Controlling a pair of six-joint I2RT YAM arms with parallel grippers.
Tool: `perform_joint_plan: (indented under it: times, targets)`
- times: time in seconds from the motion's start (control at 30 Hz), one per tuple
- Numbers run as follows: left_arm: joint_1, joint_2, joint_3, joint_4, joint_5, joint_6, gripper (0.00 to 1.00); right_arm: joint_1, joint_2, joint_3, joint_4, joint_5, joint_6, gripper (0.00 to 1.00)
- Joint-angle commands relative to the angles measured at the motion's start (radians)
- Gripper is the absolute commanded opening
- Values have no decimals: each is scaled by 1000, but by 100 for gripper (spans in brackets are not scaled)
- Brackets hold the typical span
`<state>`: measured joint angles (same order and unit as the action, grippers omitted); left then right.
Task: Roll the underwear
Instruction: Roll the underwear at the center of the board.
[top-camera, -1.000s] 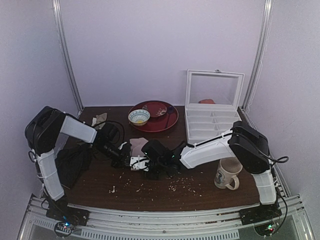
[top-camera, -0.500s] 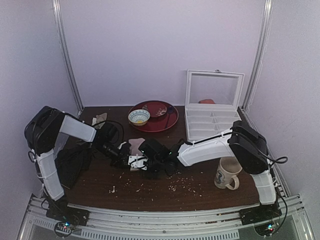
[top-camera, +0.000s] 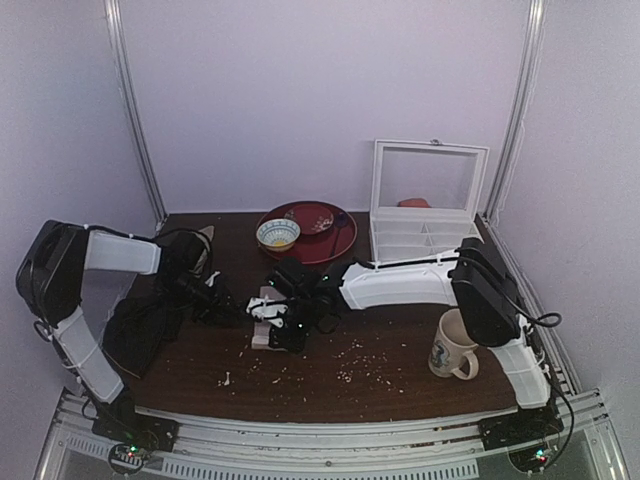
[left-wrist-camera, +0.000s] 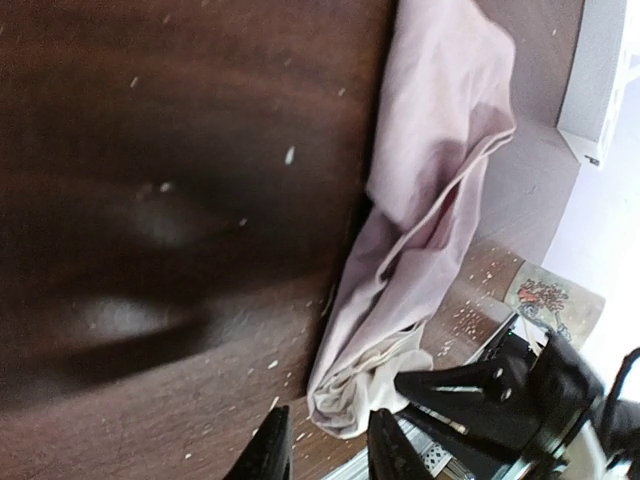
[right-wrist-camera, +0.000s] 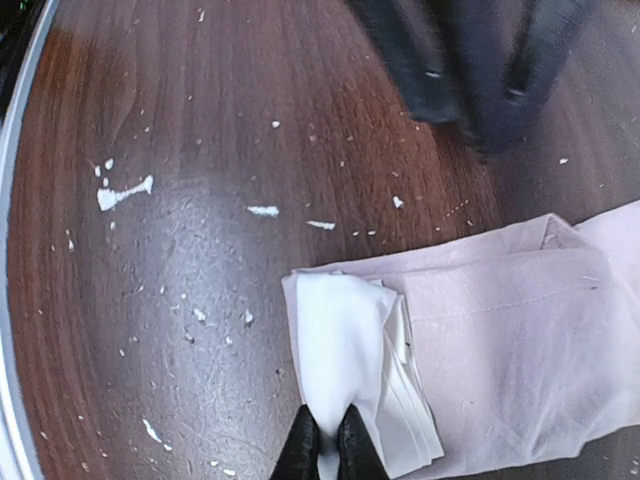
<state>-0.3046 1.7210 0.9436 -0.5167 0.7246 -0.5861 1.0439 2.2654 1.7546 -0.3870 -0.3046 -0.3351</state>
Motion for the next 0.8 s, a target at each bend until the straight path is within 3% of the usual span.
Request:
perform_joint_plan:
  times: [0.0,0.77]
  targets:
    - [3,-42,-43,-7,-25,0,36,-67,89,137,-185,-205,140,0]
    - [-41,-84,-137,120,16,26,37,-160,321,406,-379,-651,334,0]
